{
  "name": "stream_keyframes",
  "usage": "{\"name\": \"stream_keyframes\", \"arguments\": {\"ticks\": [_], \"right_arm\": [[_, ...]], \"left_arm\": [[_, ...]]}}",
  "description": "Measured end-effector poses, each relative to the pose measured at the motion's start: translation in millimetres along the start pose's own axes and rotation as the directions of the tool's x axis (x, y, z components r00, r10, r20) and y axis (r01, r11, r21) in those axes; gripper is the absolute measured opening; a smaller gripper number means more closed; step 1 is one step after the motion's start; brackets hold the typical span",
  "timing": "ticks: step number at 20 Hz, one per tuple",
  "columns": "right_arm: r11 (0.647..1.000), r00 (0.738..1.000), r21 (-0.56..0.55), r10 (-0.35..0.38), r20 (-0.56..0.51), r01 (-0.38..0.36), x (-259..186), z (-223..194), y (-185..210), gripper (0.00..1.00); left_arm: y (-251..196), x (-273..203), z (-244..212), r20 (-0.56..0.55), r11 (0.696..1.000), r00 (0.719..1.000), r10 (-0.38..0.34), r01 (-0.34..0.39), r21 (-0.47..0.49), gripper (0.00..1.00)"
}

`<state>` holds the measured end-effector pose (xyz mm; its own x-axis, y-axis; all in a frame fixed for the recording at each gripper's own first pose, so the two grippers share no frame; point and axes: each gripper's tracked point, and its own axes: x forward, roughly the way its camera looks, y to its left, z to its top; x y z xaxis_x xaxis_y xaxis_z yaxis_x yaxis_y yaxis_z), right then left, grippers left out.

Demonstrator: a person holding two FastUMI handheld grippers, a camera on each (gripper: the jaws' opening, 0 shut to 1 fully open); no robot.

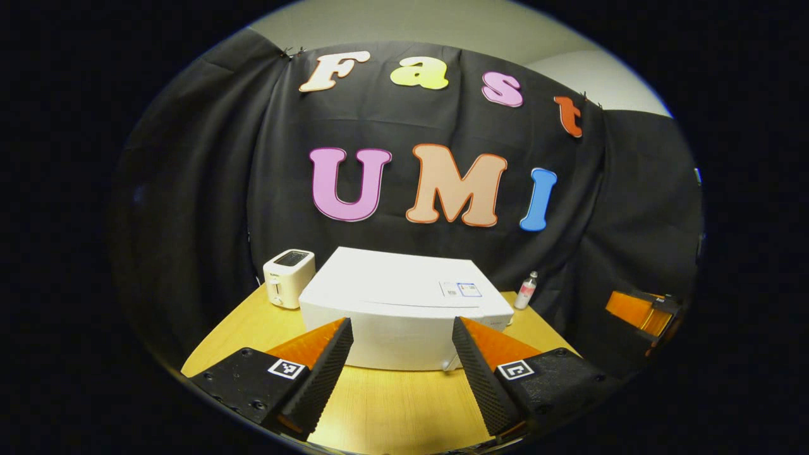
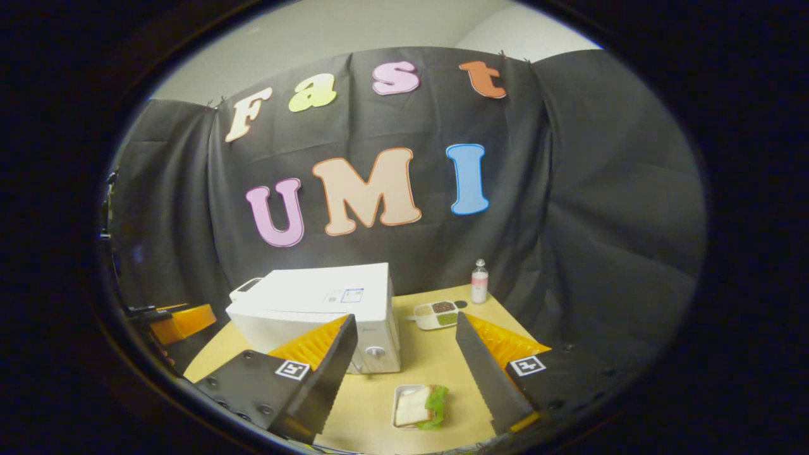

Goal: Open the microwave oven with the left hand, put the food in, and close the microwave oven.

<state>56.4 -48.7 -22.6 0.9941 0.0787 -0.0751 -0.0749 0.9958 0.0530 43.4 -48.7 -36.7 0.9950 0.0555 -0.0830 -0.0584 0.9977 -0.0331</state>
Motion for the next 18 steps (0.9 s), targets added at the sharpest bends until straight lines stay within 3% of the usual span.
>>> {"name": "stream_keyframes", "arguments": {"ticks": [7, 11, 13, 14, 18], "right_arm": [[1.000, 0.999, 0.000, -0.023, -0.048, 0.023, 5, -20, -28, 0.99], [0.999, 0.997, 0.026, -0.030, -0.077, 0.032, 6, -32, -41, 0.98], [0.999, 0.996, 0.048, -0.022, -0.090, 0.027, 6, -38, -48, 0.99], [0.998, 0.995, 0.059, -0.019, -0.097, 0.025, 6, -41, -50, 0.92], [0.997, 0.990, 0.060, -0.041, -0.135, 0.050, 4, -59, -70, 0.92]], "left_arm": [[-35, 41, -70, -0.166, 0.999, 0.985, -0.043, 0.047, 0.021, 0.95], [-60, 66, -117, -0.272, 0.995, 0.957, -0.099, 0.099, -0.011, 0.96], [-68, 79, -144, -0.330, 0.994, 0.938, -0.101, 0.106, -0.004, 1.00], [-71, 83, -156, -0.353, 0.994, 0.930, -0.100, 0.106, -0.002, 0.96], [-79, 104, -187, -0.418, 0.994, 0.903, -0.100, 0.110, 0.000, 0.96]]}}
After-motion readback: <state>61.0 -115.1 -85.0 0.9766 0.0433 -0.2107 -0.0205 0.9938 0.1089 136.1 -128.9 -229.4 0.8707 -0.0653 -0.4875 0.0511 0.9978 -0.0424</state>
